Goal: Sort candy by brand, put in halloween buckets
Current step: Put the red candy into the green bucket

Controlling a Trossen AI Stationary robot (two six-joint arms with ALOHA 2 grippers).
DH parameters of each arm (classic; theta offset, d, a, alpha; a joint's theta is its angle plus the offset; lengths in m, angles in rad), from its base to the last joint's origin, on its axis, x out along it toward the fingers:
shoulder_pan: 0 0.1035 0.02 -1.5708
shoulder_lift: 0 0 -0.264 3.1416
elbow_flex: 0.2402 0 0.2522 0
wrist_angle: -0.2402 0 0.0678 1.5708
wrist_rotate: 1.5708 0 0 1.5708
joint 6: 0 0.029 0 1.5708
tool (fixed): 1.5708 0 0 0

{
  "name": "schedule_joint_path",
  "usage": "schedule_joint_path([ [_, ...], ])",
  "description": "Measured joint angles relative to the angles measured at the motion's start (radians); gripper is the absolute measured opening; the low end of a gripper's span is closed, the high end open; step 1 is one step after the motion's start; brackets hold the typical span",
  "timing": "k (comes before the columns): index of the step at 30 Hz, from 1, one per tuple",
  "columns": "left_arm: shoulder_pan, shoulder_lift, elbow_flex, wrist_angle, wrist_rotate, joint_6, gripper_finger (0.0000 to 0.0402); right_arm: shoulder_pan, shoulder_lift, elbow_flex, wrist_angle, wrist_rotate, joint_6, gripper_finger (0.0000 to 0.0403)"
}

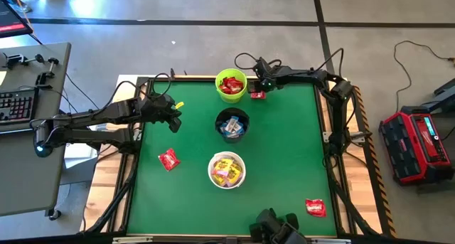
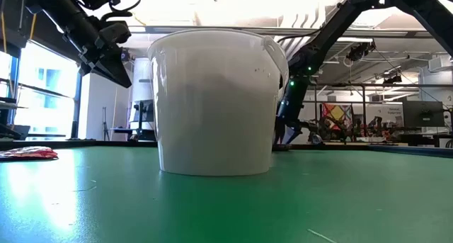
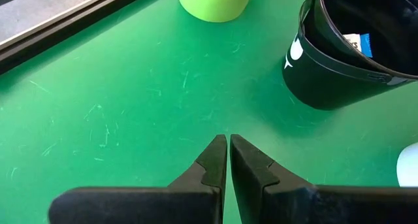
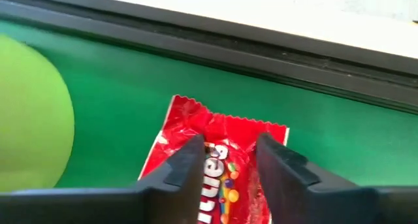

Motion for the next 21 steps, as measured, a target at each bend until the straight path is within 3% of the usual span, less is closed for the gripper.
schedule_joint_path([
  [7, 0.000, 0.000, 0.000, 0.000, 0.000, 0.000, 0.0011, -0.006, 0.000, 0.000, -0.018, -0.025, -0.043, 0.0012],
  [14, 0.000, 0.000, 0.000, 0.000, 0.000, 0.000, 0.0011, -0.017, -0.016, -0.005, -0.044, -0.084, -0.069, 0.0002],
  [21, 0.000, 0.000, 0.000, 0.000, 0.000, 0.005, 0.0011, -0.045, -0.127, -0.011, -0.130, -0.084, -0.130, 0.0000],
])
